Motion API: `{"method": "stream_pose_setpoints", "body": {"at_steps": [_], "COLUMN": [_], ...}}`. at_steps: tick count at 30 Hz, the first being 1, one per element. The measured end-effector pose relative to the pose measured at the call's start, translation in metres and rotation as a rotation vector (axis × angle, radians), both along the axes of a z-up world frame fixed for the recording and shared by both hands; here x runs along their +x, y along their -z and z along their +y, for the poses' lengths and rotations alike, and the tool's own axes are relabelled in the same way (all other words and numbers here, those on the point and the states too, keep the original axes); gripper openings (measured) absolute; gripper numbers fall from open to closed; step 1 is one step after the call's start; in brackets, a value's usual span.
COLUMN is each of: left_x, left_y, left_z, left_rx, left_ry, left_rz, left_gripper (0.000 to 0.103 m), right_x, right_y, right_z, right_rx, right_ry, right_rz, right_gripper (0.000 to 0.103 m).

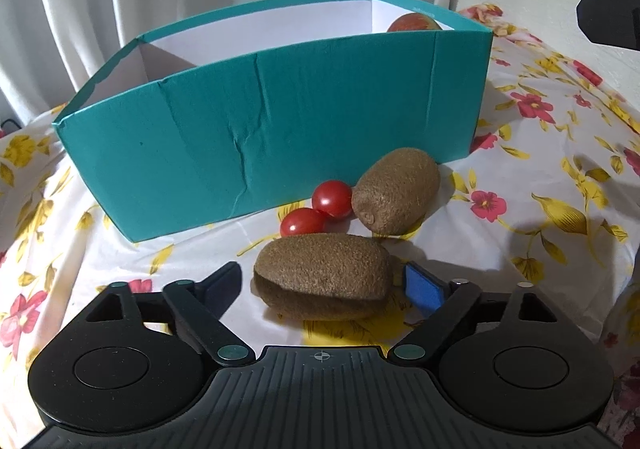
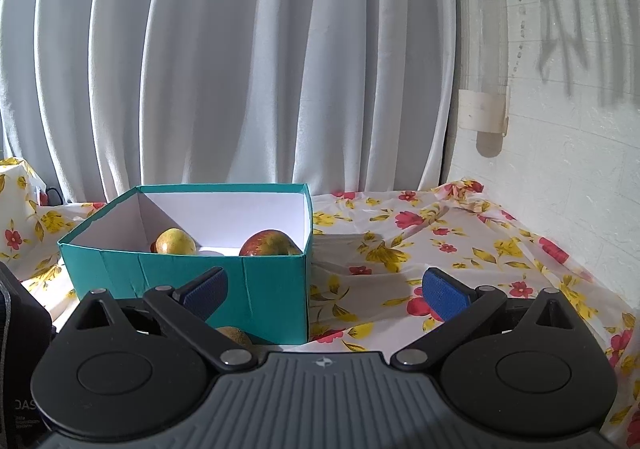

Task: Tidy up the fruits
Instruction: 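Grasp the large brown kiwi with the left tool while the right tool moves toward the smaller kiwi, then grasp the smaller kiwi with the right tool while the left tool lifts the large kiwi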

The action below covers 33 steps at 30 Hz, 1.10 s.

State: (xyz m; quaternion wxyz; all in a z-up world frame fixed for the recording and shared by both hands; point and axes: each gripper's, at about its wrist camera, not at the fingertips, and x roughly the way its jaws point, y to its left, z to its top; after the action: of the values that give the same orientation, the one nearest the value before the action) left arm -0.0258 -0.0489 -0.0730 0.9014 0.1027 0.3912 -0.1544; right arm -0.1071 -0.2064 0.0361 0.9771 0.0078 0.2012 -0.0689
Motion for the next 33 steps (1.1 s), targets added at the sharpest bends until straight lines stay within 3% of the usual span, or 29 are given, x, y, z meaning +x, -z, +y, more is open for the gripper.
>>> {"method": "stream_pose_setpoints", "body": {"at_steps": [6, 13, 20, 26, 33], "left_x": [0.005, 0.006, -0.002, -0.011, -0.017], "left_y": [0.003, 0.002, -0.02, -0.047, -0.063], "left_z": [0.005, 0.008, 0.02, 0.037, 0.053], "left_rx": [-0.041, -0.063, -0.074, -0.093, -0.096], "left_ry": [-0.011, 0.005, -0.027, -0.067, -0.1], "left_rz": [0.03, 0.027, 0.036, 0.001, -0.026], "left_gripper": [0.086, 0.077, 0.076, 0.076, 0.076], "right_x": [0.001, 0.004, 0.007, 0.014, 0.036], "right_y": [0.002, 0.004, 0.009, 0.029, 0.067], "right_z": [-0.002, -0.002, 0.0, 0.009, 0.035], "right_rx": [-0.001, -0.001, -0.011, -0.028, -0.071], "right_ry": [0.008, 0.003, 0.0, -0.032, -0.148], "right_rz": [0.011, 0.018, 0.02, 0.049, 0.131], "right_gripper": [0.103, 0.103, 0.103, 0.103, 0.103]}}
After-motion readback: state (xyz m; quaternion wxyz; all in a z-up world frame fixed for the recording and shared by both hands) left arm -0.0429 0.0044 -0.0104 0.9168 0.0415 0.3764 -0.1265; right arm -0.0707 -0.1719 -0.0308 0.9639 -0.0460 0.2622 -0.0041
